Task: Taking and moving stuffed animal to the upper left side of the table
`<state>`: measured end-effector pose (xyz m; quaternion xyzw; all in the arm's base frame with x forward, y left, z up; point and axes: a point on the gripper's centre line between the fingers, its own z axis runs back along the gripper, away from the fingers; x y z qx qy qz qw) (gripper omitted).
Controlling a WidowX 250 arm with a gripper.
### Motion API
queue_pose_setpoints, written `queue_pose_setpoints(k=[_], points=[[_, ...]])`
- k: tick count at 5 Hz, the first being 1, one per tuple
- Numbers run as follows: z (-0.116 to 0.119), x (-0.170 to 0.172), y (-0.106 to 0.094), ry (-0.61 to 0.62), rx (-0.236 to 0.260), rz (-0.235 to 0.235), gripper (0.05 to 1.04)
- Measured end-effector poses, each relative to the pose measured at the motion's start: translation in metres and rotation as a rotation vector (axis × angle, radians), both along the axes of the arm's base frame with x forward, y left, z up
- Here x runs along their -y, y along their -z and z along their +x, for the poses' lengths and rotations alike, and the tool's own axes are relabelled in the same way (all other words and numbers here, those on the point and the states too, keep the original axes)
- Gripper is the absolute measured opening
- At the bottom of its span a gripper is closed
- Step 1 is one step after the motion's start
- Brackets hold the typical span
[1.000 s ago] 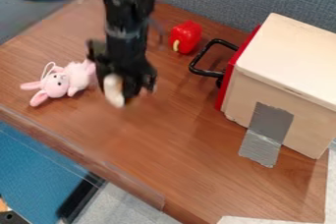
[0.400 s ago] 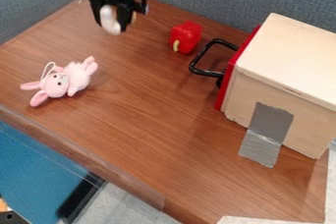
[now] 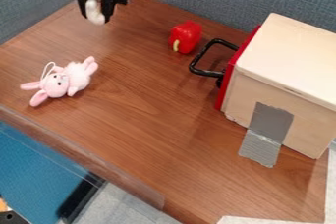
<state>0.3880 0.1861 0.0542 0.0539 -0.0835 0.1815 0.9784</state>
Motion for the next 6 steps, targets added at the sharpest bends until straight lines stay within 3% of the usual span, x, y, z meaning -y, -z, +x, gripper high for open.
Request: queue_pose_setpoints(k=[1,2,3,4,6], points=[[-0.001,-0.008,0.019,-0.003,-0.057,-0.013,0.571],[-0.002,-0.012,0.022,0.002,-0.07,-0.018,0.873],[-0.002,-0.012,0.022,0.006,-0.072,-0.018,1.009],[-0.003,-0.011,0.017,0.004,-0.057,-0.014,1.004],[-0.006,-0.002,-0.024,0.041,0.022,-0.02,1.0]])
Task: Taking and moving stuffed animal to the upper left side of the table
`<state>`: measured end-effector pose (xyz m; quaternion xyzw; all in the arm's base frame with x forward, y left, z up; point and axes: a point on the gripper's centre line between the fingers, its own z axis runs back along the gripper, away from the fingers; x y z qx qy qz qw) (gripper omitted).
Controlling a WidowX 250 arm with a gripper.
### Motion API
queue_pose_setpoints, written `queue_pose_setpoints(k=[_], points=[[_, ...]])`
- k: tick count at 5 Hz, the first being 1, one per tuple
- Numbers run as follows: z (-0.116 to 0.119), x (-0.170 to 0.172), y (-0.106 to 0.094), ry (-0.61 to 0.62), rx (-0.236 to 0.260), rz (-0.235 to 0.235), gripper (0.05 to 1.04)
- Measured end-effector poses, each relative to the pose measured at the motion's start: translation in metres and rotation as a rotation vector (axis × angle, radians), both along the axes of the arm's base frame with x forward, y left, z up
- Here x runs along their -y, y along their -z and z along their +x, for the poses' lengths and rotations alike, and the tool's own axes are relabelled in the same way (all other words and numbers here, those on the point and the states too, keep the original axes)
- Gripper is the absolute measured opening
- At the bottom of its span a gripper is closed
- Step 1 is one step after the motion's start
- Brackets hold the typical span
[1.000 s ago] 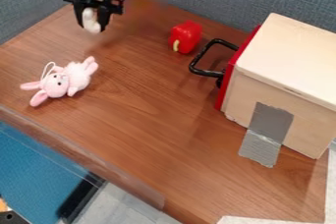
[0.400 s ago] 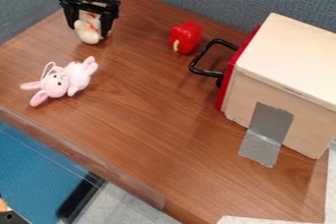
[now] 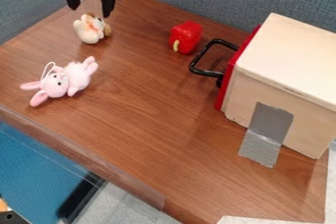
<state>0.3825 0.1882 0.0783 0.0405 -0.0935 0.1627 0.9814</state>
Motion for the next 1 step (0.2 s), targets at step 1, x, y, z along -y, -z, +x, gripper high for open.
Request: queue_pose_setpoints(k=[1], points=[[-0.0009,0.0089,-0.0227,0.062,0.035,-0.023,1.0]])
